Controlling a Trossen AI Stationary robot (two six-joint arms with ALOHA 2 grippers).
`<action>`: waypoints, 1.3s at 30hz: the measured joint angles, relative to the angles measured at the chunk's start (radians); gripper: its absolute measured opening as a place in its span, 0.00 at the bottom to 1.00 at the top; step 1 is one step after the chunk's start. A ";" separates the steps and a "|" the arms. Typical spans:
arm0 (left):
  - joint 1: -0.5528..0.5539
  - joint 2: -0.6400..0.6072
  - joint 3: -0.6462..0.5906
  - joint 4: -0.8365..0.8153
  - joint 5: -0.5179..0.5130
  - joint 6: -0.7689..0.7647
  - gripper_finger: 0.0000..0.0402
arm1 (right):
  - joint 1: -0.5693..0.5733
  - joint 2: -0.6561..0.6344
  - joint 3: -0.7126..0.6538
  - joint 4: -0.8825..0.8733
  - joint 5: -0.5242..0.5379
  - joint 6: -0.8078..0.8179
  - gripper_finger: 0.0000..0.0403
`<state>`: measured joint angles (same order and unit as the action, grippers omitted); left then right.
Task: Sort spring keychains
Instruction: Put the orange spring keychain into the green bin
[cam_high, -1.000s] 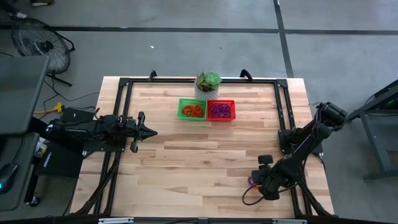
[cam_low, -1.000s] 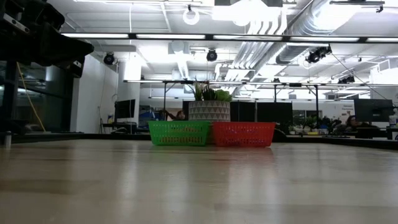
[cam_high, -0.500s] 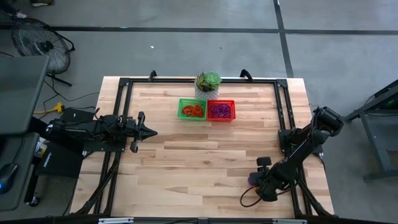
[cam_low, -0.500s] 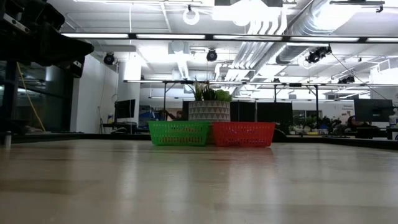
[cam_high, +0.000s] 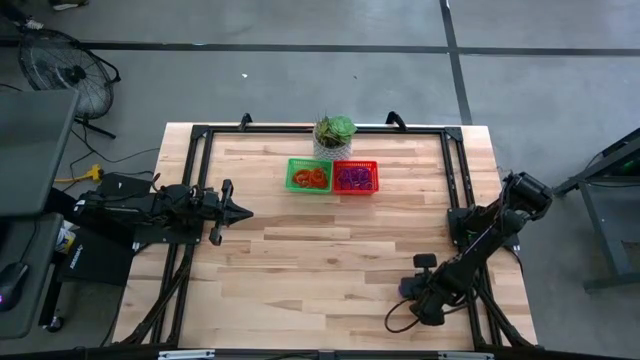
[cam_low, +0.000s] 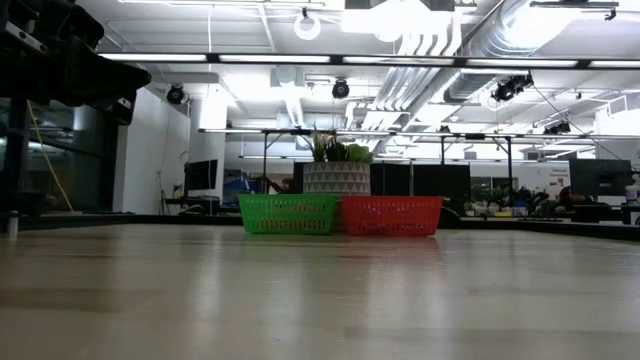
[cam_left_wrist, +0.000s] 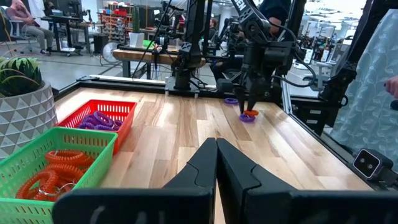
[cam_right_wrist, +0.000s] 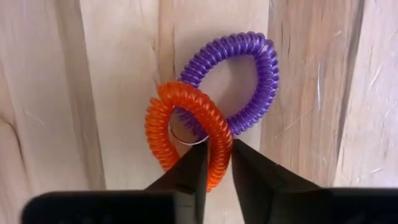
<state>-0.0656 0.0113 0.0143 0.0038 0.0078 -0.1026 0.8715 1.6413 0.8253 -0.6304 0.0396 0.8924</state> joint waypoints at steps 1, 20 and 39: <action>0.000 0.000 0.000 0.000 0.000 0.000 0.00 | -0.001 0.000 0.000 0.000 -0.008 0.006 0.16; 0.000 0.000 0.000 0.000 0.000 0.000 0.00 | -0.028 -0.181 -0.004 -0.022 -0.160 0.121 0.02; 0.000 0.000 0.000 0.000 0.000 0.000 0.00 | -0.435 -0.240 0.264 -0.018 0.080 -0.302 0.02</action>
<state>-0.0654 0.0113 0.0143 0.0038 0.0078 -0.1024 0.4361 1.4012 1.0893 -0.6480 0.1199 0.5907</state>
